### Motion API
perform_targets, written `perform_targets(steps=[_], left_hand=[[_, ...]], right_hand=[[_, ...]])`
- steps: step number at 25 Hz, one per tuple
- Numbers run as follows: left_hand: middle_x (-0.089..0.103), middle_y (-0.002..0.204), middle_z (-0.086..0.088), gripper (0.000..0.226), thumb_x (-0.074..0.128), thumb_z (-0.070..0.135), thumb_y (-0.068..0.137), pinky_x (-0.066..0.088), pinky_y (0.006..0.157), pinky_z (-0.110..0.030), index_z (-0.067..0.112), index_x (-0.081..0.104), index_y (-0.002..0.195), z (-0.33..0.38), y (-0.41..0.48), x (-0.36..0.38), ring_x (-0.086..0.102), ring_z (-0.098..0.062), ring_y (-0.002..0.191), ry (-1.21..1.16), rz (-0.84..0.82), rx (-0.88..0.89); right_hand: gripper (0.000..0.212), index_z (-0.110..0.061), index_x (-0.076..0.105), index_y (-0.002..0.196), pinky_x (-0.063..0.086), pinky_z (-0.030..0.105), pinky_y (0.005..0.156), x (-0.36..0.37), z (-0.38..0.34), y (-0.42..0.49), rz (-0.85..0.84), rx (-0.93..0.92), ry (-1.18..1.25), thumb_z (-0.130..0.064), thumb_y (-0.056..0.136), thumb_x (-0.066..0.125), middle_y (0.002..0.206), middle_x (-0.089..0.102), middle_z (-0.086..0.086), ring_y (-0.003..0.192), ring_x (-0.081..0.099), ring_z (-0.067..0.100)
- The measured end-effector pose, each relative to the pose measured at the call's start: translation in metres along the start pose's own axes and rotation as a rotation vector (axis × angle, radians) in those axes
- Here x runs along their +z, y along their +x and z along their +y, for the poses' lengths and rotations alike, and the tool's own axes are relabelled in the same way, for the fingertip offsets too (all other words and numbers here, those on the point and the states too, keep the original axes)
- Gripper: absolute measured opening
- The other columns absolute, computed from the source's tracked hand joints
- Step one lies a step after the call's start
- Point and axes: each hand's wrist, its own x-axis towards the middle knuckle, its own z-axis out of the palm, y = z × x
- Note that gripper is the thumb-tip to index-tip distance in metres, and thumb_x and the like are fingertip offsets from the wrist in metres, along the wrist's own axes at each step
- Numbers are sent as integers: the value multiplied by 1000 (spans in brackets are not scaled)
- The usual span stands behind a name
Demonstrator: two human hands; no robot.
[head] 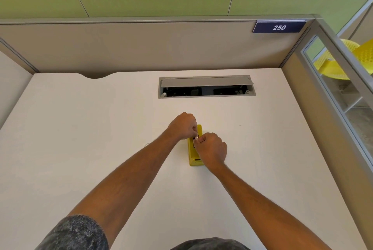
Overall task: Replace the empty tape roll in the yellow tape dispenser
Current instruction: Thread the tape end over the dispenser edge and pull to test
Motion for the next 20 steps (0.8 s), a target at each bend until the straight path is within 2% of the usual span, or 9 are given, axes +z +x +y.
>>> perform_targets(steps=[3,5,13,20], left_hand=[[82,88,2,15,89,29,83,58,73,-29,18,88,93,1,1,0,68,-13,78,18,-14,0],[82,87,1,16,91,30,82,56,70,-27,18,88,92,3,2,0,72,-15,80,45,-23,13],[82,90,2,16,87,30,86,49,68,-25,17,88,95,0,9,-3,67,-11,77,78,-52,53],[82,88,3,10,85,25,86,52,68,-26,17,88,92,-1,11,-4,69,-11,77,56,-63,55]], right_hand=[[31,-27,75,85,58,41,83,-1,1,-1,-16,2,35,-54,96,67,86,73,-10,80,69,17],[28,-27,77,89,60,43,85,0,3,-3,-15,-4,51,-53,96,68,91,73,-10,83,70,16],[27,-27,78,89,61,44,85,-1,5,-5,-14,-5,94,-53,95,71,93,72,-11,83,69,15],[24,-28,75,85,60,43,83,-1,5,-6,-16,8,101,-51,93,72,91,72,-11,83,70,16]])
